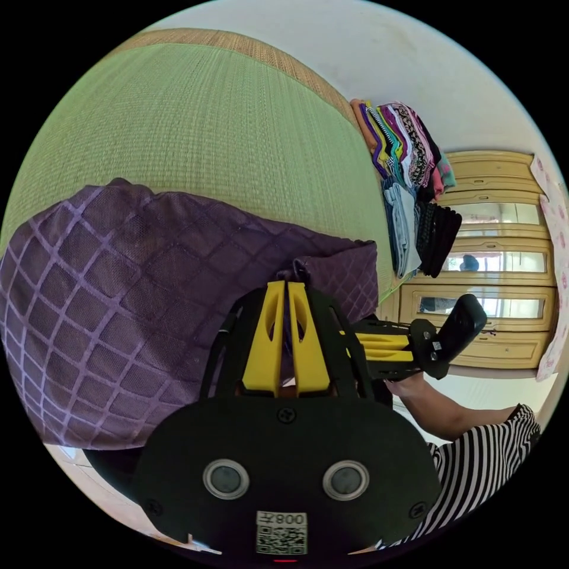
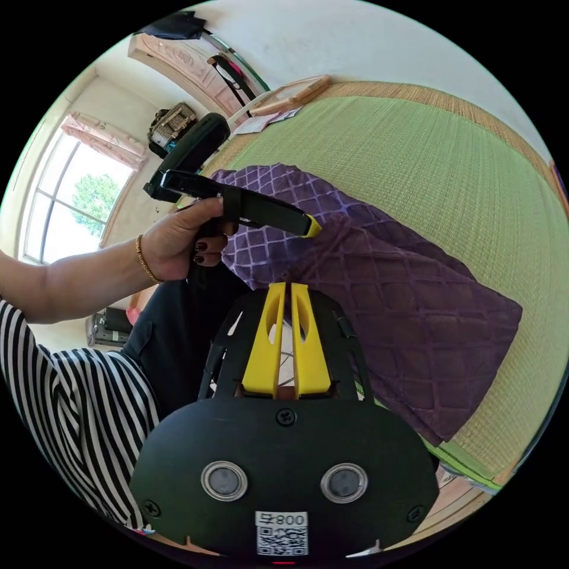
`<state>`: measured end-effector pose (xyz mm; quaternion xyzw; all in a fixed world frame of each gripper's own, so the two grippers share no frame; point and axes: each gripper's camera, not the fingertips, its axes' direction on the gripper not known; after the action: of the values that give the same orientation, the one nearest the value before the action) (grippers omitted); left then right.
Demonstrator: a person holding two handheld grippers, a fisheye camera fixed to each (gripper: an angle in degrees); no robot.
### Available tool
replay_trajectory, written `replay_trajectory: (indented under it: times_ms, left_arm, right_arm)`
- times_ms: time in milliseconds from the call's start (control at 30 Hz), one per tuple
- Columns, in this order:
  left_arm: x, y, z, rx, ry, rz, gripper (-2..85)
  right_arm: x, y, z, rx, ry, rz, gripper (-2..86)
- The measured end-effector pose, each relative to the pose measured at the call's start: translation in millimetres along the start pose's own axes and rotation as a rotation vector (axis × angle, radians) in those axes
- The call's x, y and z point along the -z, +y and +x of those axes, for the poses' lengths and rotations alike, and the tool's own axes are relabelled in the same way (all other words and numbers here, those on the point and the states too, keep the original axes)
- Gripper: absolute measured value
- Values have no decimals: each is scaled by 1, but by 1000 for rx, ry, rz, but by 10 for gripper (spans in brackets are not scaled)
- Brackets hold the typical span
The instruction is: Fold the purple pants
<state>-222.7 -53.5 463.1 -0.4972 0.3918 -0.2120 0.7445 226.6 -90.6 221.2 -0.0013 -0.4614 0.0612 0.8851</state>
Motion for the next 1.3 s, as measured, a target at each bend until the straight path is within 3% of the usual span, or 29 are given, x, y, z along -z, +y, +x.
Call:
replay_trajectory:
  times_ms: [233,400,633,967,1300]
  left_arm:
    - [-4,12,1,4,-45,21,6]
    - [1,25,30,-108,-110,121,2]
    - [-51,23,55,-228,-298,-41,1]
    - [-83,25,73,-222,-269,-39,0]
    - [-118,27,99,-230,-273,-36,0]
  right_arm:
    - [-28,5,-1,2,-27,-79,19]
    - [-27,8,2,-32,-64,-64,19]
    - [-13,14,-2,-66,-68,-55,22]
    - [41,32,-19,-91,-53,37,19]
    - [68,46,-45,-4,33,-12,3]
